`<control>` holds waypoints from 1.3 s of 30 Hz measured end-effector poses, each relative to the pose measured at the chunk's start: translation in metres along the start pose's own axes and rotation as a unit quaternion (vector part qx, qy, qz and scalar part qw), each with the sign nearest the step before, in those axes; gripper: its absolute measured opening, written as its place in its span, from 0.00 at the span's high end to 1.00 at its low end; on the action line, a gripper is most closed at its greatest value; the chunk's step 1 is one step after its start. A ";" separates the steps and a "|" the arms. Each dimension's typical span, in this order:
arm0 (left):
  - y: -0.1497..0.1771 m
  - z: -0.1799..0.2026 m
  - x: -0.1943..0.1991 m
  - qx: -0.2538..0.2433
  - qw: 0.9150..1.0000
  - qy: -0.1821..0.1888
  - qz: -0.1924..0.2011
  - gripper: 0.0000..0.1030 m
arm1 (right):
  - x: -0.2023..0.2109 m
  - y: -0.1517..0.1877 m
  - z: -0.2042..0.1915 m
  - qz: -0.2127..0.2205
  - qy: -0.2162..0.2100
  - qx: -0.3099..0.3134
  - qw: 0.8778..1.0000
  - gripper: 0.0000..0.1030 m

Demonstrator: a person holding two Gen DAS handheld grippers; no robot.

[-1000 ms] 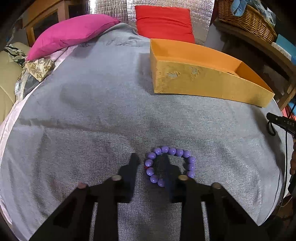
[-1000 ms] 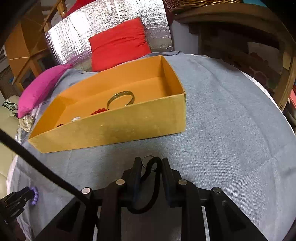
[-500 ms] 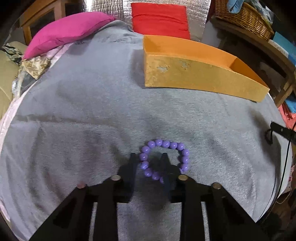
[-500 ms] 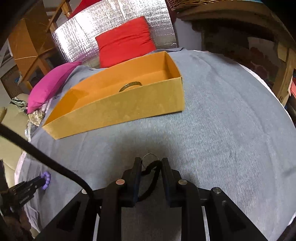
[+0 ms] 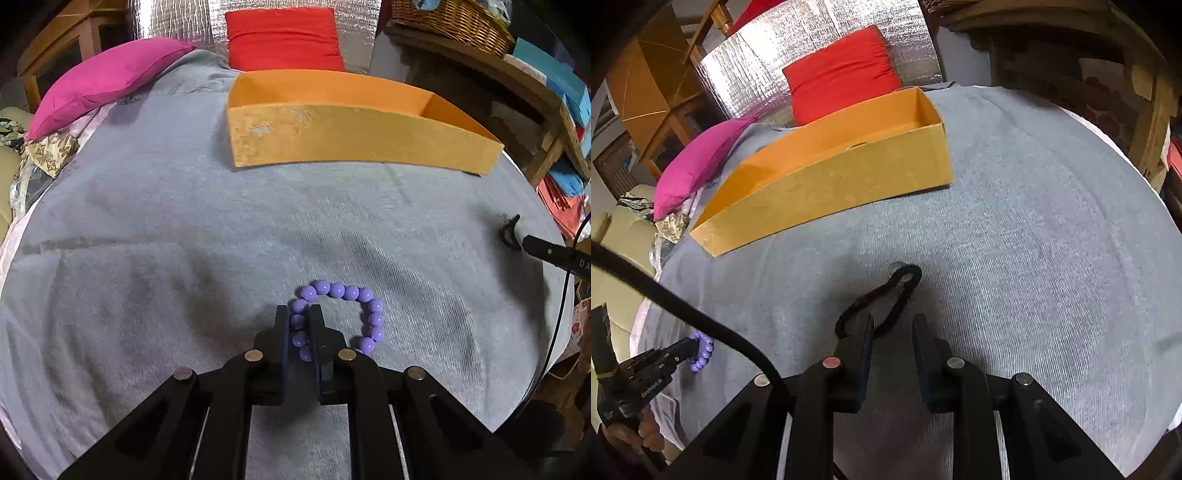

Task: Organize jewelry
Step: 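Grasp the purple bead bracelet with the left tool while the right tool grasps the black hair tie, then lift both held items and carry them over the orange box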

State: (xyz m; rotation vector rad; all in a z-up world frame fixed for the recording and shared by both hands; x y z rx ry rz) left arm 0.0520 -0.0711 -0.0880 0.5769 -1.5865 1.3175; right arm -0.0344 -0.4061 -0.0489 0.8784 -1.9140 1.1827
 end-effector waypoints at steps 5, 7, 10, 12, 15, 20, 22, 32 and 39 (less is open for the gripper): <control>0.006 0.009 -0.002 -0.011 1.000 -0.015 -0.003 0.76 | 0.008 0.008 -0.002 0.000 -0.002 0.001 1.000 0.78; 0.009 0.016 0.000 -0.025 0.999 -0.029 0.000 0.76 | 0.011 0.012 -0.003 -0.002 -0.002 0.002 1.000 0.78; 0.012 0.021 0.003 -0.027 0.999 -0.027 -0.003 0.91 | 0.017 0.017 -0.004 -0.001 -0.002 0.003 1.000 0.78; 0.014 0.025 0.009 -0.029 0.999 -0.037 -0.003 0.91 | 0.021 0.016 -0.005 0.004 -0.003 0.005 1.000 0.78; 0.018 0.031 0.030 -0.036 0.998 -0.038 0.023 0.91 | 0.027 0.014 -0.003 0.007 -0.001 0.000 1.000 0.78; 0.028 0.036 0.085 -0.042 0.996 -0.044 0.066 0.91 | 0.049 0.016 0.003 0.021 -0.017 -0.008 1.000 0.77; 0.023 0.036 0.105 -0.047 0.995 -0.047 0.080 0.91 | 0.058 0.017 0.006 0.025 -0.024 -0.014 0.999 0.77; -0.017 0.056 0.170 -0.043 0.987 -0.024 0.153 0.91 | 0.072 -0.015 0.007 0.022 -0.070 -0.049 0.996 0.36; -0.057 0.058 0.123 -0.031 0.988 -0.009 0.149 0.91 | -0.006 -0.056 0.003 -0.056 -0.002 -0.078 0.995 0.52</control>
Point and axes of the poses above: each gripper's, at about its wrist camera, not at the fingertips, and x roughly against the way its jaws point, z to its right, y to its underside, the point moved 1 cm from there along -x, roughly the way its jaws point, and after that the axes turned 5 degrees about -z, right-handed, at the moved point
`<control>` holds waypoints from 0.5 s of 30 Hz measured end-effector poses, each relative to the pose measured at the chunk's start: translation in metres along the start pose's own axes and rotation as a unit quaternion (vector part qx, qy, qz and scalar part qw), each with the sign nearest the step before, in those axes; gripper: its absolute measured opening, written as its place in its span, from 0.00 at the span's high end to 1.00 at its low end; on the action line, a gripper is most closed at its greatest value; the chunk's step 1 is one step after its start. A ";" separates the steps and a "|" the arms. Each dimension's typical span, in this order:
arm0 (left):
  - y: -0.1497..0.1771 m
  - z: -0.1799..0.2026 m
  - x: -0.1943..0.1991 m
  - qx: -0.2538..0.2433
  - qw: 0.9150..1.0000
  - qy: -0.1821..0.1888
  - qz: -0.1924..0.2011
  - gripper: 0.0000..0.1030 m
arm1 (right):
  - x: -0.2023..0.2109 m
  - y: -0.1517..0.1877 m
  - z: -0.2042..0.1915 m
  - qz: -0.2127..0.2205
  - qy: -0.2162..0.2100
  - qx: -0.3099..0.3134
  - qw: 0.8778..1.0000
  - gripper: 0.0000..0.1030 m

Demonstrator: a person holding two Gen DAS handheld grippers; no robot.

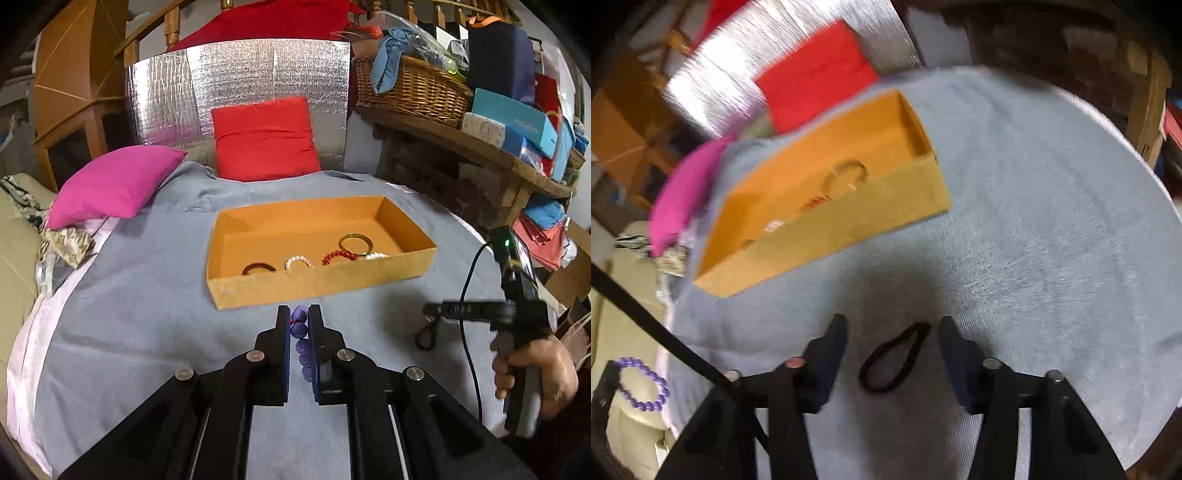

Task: Organize jewelry
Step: 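Lift both held items and carry them over the orange box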

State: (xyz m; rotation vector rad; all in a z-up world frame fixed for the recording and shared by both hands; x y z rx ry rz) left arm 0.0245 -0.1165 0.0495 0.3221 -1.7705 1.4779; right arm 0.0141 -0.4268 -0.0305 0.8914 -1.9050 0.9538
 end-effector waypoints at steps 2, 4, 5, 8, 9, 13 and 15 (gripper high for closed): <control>-0.006 -0.002 -0.019 0.011 1.000 0.012 -0.001 0.91 | -0.017 -0.004 -0.004 -0.011 0.036 0.002 0.999 0.63; -0.009 -0.004 -0.030 0.013 1.000 0.017 -0.001 0.91 | -0.028 -0.001 -0.007 -0.020 0.069 0.011 0.997 0.74; -0.011 -0.005 -0.038 0.011 1.000 0.015 0.000 0.91 | -0.029 0.001 -0.009 -0.013 0.076 0.019 0.997 0.77; -0.017 -0.010 -0.058 0.011 1.000 0.006 0.002 0.91 | -0.026 0.006 -0.014 0.007 0.083 0.042 0.996 0.81; -0.019 -0.011 -0.063 0.015 1.000 0.003 0.002 0.91 | -0.025 0.006 -0.015 0.011 0.081 0.046 0.996 0.81; -0.019 -0.018 -0.074 0.019 1.000 -0.013 0.010 0.91 | -0.017 0.007 -0.024 0.040 0.077 0.076 0.993 0.81; -0.015 -0.022 -0.083 0.022 1.000 -0.019 0.001 0.91 | -0.013 0.007 -0.027 0.053 0.067 0.084 0.993 0.81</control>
Point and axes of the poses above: each gripper's, at about its wrist camera, not at the fingertips, and x roughly against the way its jaws point, z to its right, y to its underside, the point moved 1 cm from there along -x, roughly the way its jaws point, and after that the axes turned 5 degrees about -z, right-handed, at the moved point
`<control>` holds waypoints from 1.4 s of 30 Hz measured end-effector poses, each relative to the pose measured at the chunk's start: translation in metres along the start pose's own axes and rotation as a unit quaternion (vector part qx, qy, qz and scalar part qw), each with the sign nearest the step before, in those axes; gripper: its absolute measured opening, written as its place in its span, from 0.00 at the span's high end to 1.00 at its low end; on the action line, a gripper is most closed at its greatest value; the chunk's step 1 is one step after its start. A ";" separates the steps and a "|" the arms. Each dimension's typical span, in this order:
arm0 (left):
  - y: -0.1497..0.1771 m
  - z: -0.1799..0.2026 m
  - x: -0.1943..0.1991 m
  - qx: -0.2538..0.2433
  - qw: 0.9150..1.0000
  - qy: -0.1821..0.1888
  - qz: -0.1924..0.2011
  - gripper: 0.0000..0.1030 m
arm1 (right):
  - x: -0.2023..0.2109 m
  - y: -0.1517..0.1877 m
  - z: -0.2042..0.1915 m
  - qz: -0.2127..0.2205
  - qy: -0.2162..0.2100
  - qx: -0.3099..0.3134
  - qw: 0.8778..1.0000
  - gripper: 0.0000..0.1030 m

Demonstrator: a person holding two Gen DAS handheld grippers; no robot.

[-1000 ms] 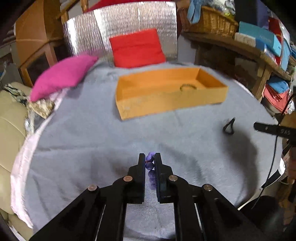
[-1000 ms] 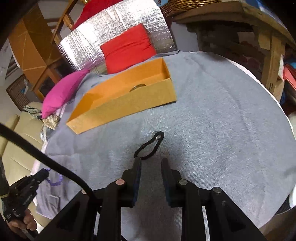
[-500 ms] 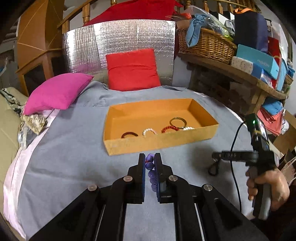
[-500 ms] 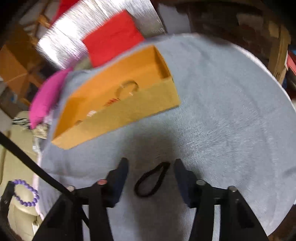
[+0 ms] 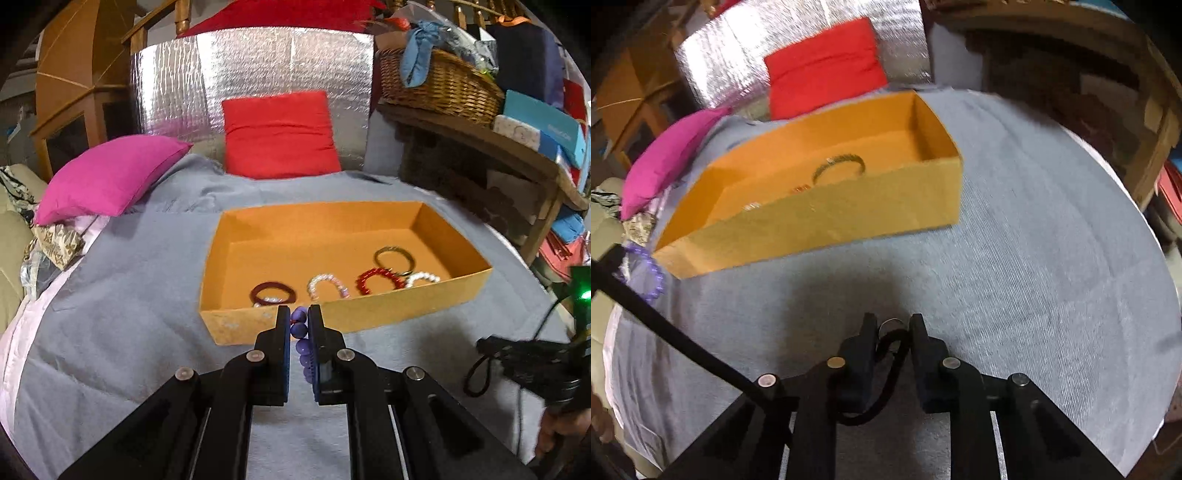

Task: Organize jewelry
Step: 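Lift both held items and carry them over the orange box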

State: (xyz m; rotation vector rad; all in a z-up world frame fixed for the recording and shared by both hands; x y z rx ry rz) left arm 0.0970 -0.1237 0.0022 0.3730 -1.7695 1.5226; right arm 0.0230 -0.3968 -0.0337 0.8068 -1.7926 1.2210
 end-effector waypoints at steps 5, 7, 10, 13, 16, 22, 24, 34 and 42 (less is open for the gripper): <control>0.010 -0.007 -0.019 0.005 0.999 -0.006 -0.032 0.91 | 0.016 -0.008 -0.004 0.033 -0.051 0.000 0.998 0.81; 0.012 -0.010 -0.020 0.008 0.999 -0.007 -0.033 0.91 | 0.026 -0.010 -0.002 0.053 -0.073 -0.005 0.996 0.81; 0.011 -0.014 -0.018 0.018 0.999 -0.009 -0.029 0.91 | 0.037 -0.010 -0.004 0.080 -0.088 -0.005 0.993 0.81; 0.011 -0.016 -0.017 0.024 0.999 -0.012 -0.024 0.91 | 0.045 -0.012 -0.006 0.102 -0.106 -0.008 0.989 0.81; 0.011 -0.013 -0.020 0.021 0.999 -0.014 -0.027 0.91 | 0.046 -0.013 -0.008 0.109 -0.107 -0.003 0.988 0.81; 0.009 -0.010 -0.025 0.019 0.999 -0.016 -0.030 0.91 | 0.045 -0.015 -0.003 0.112 -0.111 -0.005 0.987 0.81; 0.008 -0.008 -0.025 0.016 0.999 -0.018 -0.028 0.91 | 0.046 -0.015 -0.003 0.115 -0.109 -0.002 0.987 0.81; 0.005 -0.002 -0.018 0.008 0.999 -0.029 -0.017 0.91 | 0.049 -0.016 -0.006 0.118 -0.119 -0.003 0.986 0.81; 0.006 -0.001 -0.017 0.003 0.999 -0.037 -0.016 0.91 | 0.049 -0.017 -0.009 0.121 -0.121 0.000 0.985 0.81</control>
Point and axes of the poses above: each gripper's, at about its wrist camera, not at the fingertips, and x roughly against the way its jaws point, z to its right, y to its underside, the point moved 1 cm from there along -x, roughly the way its jaws point, and after that the axes turned 5 degrees about -z, right-handed, at the moved point
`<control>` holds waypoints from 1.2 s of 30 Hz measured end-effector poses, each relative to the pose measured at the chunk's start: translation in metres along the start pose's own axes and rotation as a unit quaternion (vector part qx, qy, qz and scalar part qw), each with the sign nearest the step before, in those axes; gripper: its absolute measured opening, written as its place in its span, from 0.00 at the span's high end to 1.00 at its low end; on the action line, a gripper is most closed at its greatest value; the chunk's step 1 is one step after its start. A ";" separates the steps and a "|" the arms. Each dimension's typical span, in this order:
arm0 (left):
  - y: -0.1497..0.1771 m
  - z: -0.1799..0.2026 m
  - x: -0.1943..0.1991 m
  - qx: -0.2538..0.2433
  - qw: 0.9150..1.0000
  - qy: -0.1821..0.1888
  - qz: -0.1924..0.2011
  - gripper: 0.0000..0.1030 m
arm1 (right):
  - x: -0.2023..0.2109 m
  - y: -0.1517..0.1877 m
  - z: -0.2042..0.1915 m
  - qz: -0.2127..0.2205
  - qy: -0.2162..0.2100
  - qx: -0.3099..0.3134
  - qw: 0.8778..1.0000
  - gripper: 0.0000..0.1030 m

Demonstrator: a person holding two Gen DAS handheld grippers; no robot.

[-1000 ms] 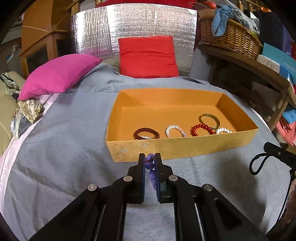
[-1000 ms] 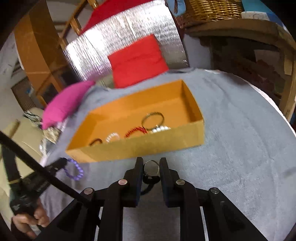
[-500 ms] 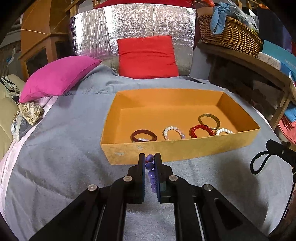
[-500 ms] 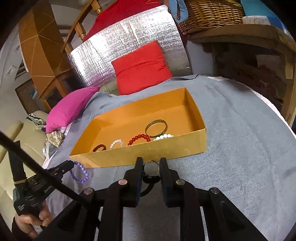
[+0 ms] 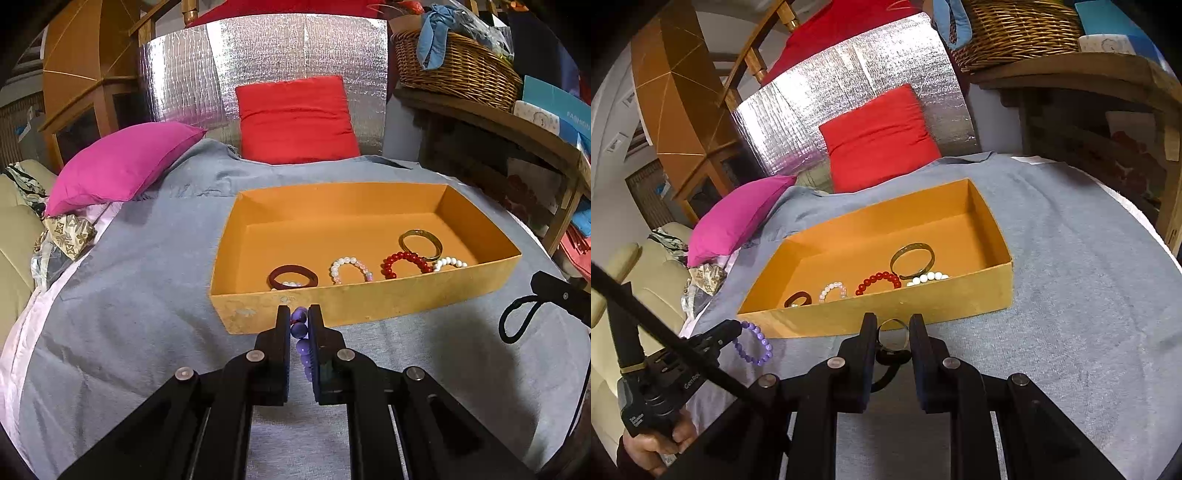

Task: Organize jewelry
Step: 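Lift both held items and carry them over the orange box, then lower both items into the box and open both tools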

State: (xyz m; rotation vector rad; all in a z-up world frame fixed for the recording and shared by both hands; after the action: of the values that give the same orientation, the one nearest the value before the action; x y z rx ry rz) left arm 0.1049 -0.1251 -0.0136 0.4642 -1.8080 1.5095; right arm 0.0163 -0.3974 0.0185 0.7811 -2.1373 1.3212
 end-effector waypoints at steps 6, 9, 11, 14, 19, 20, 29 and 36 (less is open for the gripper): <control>0.000 0.001 0.001 -0.002 1.000 -0.002 0.001 0.91 | -0.001 -0.002 0.002 0.000 -0.004 -0.006 1.000 0.81; 0.000 0.002 0.001 -0.004 1.000 -0.003 0.001 0.91 | -0.001 -0.003 0.002 0.000 -0.004 -0.007 1.000 0.81; 0.000 0.003 0.002 -0.005 1.000 -0.003 0.002 0.91 | -0.002 -0.003 0.002 -0.001 -0.004 -0.007 1.000 0.81; 0.000 0.004 0.003 -0.006 1.000 -0.002 0.001 0.91 | -0.001 -0.003 0.002 -0.003 -0.005 -0.007 1.000 0.81; -0.003 0.004 0.007 -0.007 1.000 0.001 0.006 0.91 | 0.002 -0.005 0.002 0.005 -0.005 -0.007 1.000 0.81; -0.004 0.004 0.007 -0.008 1.000 0.001 0.006 0.91 | 0.002 -0.006 0.002 0.007 -0.006 -0.008 1.000 0.81; -0.019 0.012 0.012 -0.014 1.000 0.002 0.019 0.91 | 0.002 -0.023 -0.001 0.024 -0.012 -0.013 1.000 0.81; -0.045 0.025 0.011 -0.030 0.999 0.007 0.022 0.91 | -0.004 -0.048 -0.008 0.041 -0.022 -0.014 0.999 0.81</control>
State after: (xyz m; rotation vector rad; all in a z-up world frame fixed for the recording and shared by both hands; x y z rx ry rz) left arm 0.1205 -0.1578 0.0239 0.3861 -1.8585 1.4813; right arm 0.0540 -0.4064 0.0489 0.7245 -2.2391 1.3239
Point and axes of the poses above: each gripper's, at about its wrist camera, not at the fingertips, and x roughly against the way its jaws point, z to its right, y to its underside, the point moved 1 cm from there along -x, roughly the way its jaws point, and after that the axes turned 5 degrees about -z, right-handed, at the moved point
